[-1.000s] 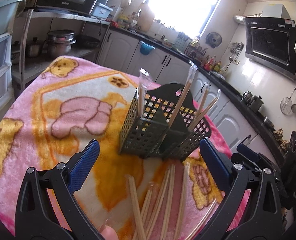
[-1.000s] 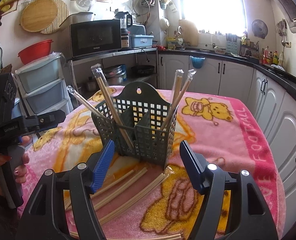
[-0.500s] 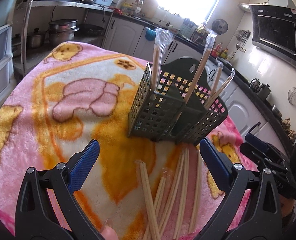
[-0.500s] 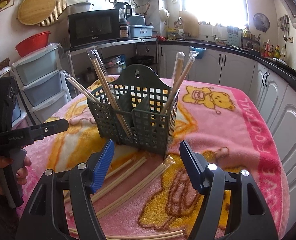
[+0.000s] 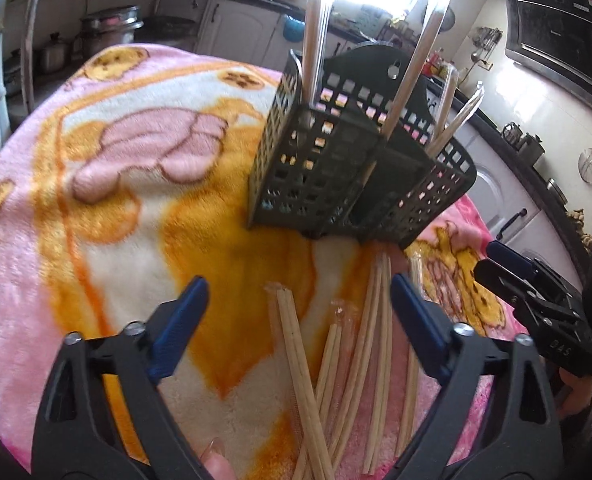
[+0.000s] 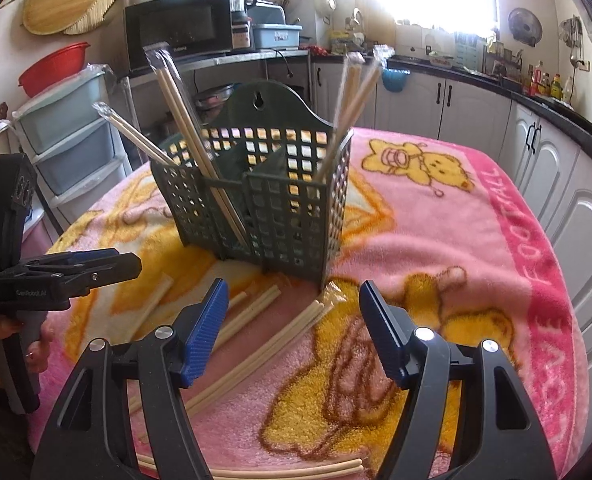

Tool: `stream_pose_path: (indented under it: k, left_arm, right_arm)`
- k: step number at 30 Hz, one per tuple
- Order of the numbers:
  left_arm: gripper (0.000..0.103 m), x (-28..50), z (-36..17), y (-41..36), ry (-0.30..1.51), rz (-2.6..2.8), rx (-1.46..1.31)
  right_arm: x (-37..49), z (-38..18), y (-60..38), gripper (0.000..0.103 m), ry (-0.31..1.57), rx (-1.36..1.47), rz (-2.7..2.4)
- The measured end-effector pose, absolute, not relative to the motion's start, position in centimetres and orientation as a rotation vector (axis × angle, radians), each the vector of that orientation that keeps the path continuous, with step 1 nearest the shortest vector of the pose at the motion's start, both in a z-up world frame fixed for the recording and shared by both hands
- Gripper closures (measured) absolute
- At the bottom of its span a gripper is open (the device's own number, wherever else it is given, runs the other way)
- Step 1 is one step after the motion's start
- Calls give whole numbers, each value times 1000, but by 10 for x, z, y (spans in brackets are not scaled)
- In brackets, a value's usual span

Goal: Organize utensils
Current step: 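Move both open tools back down over the loose chopstick pile, then grasp a wooden chopstick with the left tool while the right tool grasps another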

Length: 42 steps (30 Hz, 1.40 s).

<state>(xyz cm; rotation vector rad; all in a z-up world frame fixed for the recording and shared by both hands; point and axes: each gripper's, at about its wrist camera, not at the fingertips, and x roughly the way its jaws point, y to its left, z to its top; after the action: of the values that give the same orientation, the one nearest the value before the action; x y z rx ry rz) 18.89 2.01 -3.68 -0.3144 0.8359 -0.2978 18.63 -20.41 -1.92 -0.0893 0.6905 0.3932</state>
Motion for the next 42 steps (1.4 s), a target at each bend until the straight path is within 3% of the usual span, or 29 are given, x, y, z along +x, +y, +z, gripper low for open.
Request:
stream_pose_path:
  k: [2, 5, 10, 15, 22, 33, 38, 42]
  left_arm:
    - [39, 192, -42, 19, 857, -307, -321]
    - [51, 197, -51, 16, 890, -323, -328]
    - [64, 203, -63, 11, 938, -336, -342]
    - [71, 210, -69, 8, 949, -341, -342]
    - [88, 216, -75, 13, 956, -325, -363]
    - [92, 215, -75, 23, 955, -331, -387]
    - [94, 214, -75, 29, 952, -336, -403]
    - [95, 212, -74, 35, 948, -339, -414]
  right_arm:
    - [190, -24, -205, 38, 705, -88, 389]
    - [197, -32, -208, 38, 735, -81, 380]
    - [210, -44, -210, 38, 779, -70, 368]
    - [224, -54, -207, 38, 818, -67, 365]
    - [248, -70, -208, 48, 876, -33, 345]
    - [255, -80, -215, 69, 913, 5, 328]
    - [253, -78, -222, 90, 908, 40, 329]
    - [248, -74, -226, 93, 891, 61, 329]
